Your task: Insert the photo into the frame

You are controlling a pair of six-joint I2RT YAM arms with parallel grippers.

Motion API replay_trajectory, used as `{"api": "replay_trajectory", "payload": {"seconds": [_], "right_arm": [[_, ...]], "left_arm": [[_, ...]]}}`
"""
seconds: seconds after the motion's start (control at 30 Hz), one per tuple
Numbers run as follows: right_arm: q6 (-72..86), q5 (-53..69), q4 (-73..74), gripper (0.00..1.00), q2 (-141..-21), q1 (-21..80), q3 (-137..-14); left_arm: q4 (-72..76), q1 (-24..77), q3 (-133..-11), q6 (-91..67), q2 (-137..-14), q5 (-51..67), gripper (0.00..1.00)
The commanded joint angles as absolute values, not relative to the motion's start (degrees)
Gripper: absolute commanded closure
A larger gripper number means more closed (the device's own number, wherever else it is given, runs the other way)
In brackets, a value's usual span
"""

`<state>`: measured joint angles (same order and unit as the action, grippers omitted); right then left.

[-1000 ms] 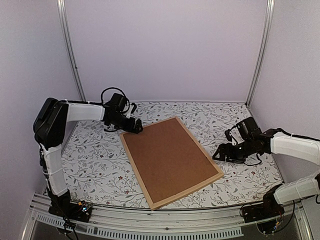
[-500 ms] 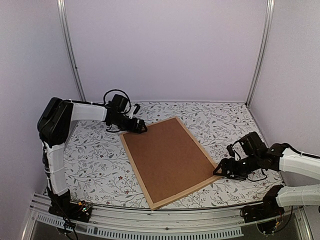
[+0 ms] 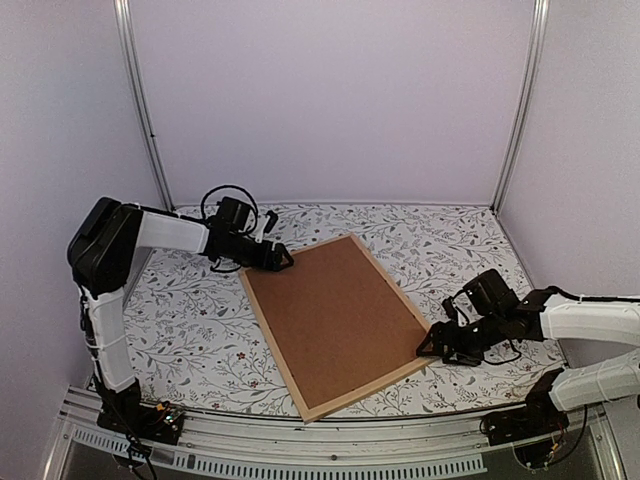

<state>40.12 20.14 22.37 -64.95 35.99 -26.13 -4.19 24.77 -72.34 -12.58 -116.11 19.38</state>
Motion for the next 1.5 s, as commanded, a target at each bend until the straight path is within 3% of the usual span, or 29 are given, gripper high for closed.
{"api": "replay_trajectory", "payload": {"seconds": [0.0, 0.47, 1.07, 1.47], "right_arm": [[40.69, 19.44, 17.93, 0.14, -67.16, 36.34, -29.15], [32.48, 16.74, 18.31, 0.14, -81.04, 29.05, -40.14], [18.47, 18.66, 22.15, 0.14, -98.06, 18.97, -58.4], [17.31, 17.21, 24.14, 0.13, -96.57, 17.95, -58.52]], "left_arm": [[-7.27, 26.71, -66.94, -14.79, -113.61, 22.06, 0.13], [-9.68, 31.38, -57.45, -15.5, -105.27, 22.14, 0.2], [-11.03, 33.75, -58.43, -12.35, -101.05, 35.97, 0.28], [-12.89, 33.65, -74.02, -10.48, -108.54, 11.54, 0.16]]}}
